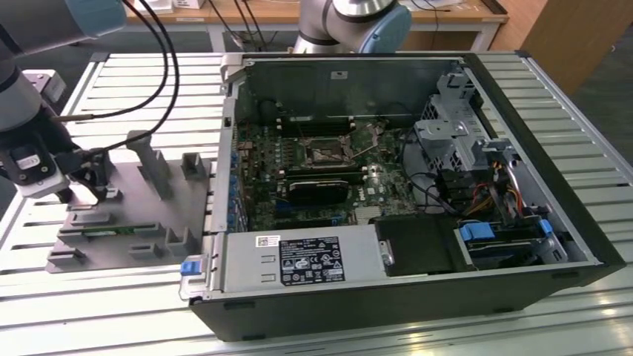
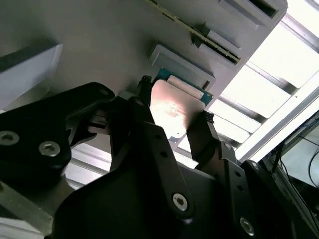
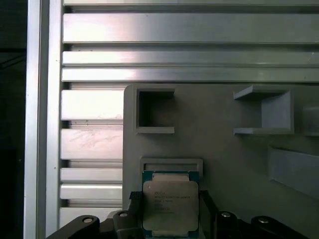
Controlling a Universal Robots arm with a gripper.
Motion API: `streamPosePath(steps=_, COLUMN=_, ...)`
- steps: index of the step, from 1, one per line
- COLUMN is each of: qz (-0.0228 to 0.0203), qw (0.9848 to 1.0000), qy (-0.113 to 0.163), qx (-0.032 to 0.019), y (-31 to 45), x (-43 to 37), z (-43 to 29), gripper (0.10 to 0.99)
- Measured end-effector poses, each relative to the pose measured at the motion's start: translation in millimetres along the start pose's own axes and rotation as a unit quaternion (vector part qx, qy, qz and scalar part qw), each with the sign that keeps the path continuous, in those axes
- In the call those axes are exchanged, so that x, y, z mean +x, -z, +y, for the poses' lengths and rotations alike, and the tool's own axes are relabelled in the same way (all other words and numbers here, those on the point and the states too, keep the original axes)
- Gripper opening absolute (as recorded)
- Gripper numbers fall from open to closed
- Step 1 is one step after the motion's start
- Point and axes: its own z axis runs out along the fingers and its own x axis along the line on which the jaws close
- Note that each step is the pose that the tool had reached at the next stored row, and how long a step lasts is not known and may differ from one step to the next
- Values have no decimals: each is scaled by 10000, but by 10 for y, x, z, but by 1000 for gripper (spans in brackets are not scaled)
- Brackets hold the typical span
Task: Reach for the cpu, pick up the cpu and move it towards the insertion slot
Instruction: 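Pick up the cpu and move it towards the insertion slot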
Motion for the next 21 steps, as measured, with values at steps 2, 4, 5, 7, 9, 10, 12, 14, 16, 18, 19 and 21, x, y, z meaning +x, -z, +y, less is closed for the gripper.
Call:
streamPosePath(steps=2, qz=0, qw=10000, qy=1, qx=2, y=19, x=0, z=1, gripper=541)
streamPosePath(steps=4, qz=0, qw=10000, qy=1, qx=8, y=48, x=0, z=1, gripper=541)
streamPosePath(steps=5, qz=0, qw=10000, qy=1, qx=9, y=59, x=1, z=2, gripper=541)
streamPosePath(steps=7, qz=-2, qw=10000, qy=1, qx=6, y=68, x=1, z=3, gripper=541)
streamPosePath(steps=9, qz=-2, qw=10000, qy=0, qx=6, y=85, x=1, z=4, gripper=541)
streamPosePath(steps=10, qz=-1, qw=10000, qy=1, qx=6, y=96, x=1, z=6, gripper=541)
streamPosePath(steps=12, qz=-1, qw=10000, qy=1, qx=5, y=118, x=1, z=8, gripper=541)
streamPosePath(steps=14, qz=-2, qw=10000, qy=1, qx=5, y=133, x=1, z=9, gripper=541)
streamPosePath(steps=16, qz=-2, qw=10000, qy=1, qx=5, y=152, x=2, z=9, gripper=541)
streamPosePath(steps=18, qz=-1, qw=10000, qy=0, qx=6, y=169, x=2, z=10, gripper=541)
streamPosePath(steps=19, qz=-2, qw=10000, qy=1, qx=5, y=173, x=1, z=10, gripper=541)
streamPosePath(steps=21, qz=-2, qw=10000, qy=0, qx=5, y=184, x=2, z=11, gripper=541)
